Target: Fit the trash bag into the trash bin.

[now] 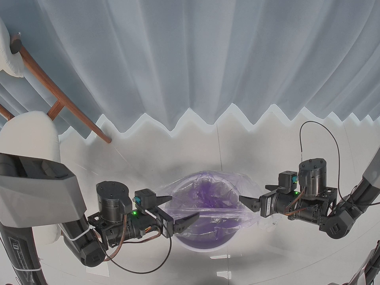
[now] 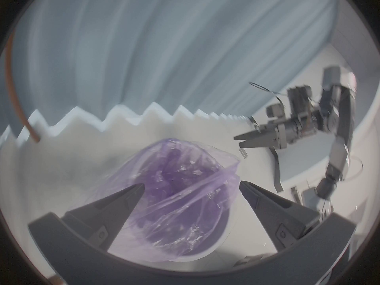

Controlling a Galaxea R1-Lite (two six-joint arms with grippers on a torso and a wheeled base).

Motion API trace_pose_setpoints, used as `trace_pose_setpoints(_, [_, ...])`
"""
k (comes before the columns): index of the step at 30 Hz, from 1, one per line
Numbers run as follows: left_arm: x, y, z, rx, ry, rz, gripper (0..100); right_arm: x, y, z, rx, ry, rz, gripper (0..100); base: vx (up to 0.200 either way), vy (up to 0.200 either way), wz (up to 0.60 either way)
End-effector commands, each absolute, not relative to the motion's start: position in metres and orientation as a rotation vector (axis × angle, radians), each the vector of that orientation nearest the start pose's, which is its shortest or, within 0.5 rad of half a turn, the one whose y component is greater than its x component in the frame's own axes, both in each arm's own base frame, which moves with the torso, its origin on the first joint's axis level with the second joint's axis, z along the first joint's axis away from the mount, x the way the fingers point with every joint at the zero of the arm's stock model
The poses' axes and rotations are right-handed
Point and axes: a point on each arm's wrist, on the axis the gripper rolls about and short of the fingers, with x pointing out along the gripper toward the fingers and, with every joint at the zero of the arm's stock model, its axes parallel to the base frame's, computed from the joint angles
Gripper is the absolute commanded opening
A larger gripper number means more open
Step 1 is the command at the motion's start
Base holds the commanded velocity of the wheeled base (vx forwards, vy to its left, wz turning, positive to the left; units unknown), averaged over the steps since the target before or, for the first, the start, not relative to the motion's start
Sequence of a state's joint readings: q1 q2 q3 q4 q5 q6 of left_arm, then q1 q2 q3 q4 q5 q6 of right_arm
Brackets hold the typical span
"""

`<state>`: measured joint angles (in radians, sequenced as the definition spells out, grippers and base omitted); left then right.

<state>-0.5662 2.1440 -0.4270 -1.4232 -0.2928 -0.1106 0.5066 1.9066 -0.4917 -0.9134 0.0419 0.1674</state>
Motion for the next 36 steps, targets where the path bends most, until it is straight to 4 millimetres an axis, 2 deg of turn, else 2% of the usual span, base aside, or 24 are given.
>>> trace_pose_setpoints(1, [0.257, -0.180, 0.013, 0.044, 0.361, -0.968, 100, 0.235, 0.137, 0.053, -0.007, 0.585, 0.624, 100, 0.000, 0.000, 0.00])
trace_pose_setpoints(6, [0.258, -0.180, -0.001, 0.098, 0.378, -0.987, 100, 0.233, 0.137, 0.042, -0.040, 0.566, 0.684, 100, 0.000, 0.000, 0.00])
trace_pose_setpoints(21, [0.283, -0.196, -0.034, 0.140, 0.369, -0.992, 100, 0.251, 0.144, 0.002, -0.135, 0.517, 0.715, 100, 0.000, 0.000, 0.00])
trace_pose_setpoints(31, [0.298, -0.205, -0.035, 0.138, 0.318, -0.988, 100, 0.254, 0.141, -0.013, -0.185, 0.497, 0.709, 100, 0.000, 0.000, 0.00])
trace_pose_setpoints(32, [0.298, -0.205, -0.034, 0.139, 0.316, -0.985, 0, 0.254, 0.141, -0.013, -0.185, 0.497, 0.709, 100, 0.000, 0.000, 0.00])
trace_pose_setpoints(34, [0.299, -0.206, -0.033, 0.137, 0.309, -0.985, 0, 0.254, 0.139, -0.013, -0.186, 0.498, 0.698, 100, 0.000, 0.000, 0.00])
trace_pose_setpoints(35, [0.299, -0.206, -0.032, 0.137, 0.309, -0.985, 0, 0.254, 0.139, -0.014, -0.189, 0.501, 0.689, 0, 0.000, 0.000, 0.00])
trace_pose_setpoints(36, [0.298, -0.206, -0.032, 0.137, 0.309, -0.985, 0, 0.255, 0.139, -0.014, -0.188, 0.500, 0.686, 0, 0.000, 0.000, 0.00])
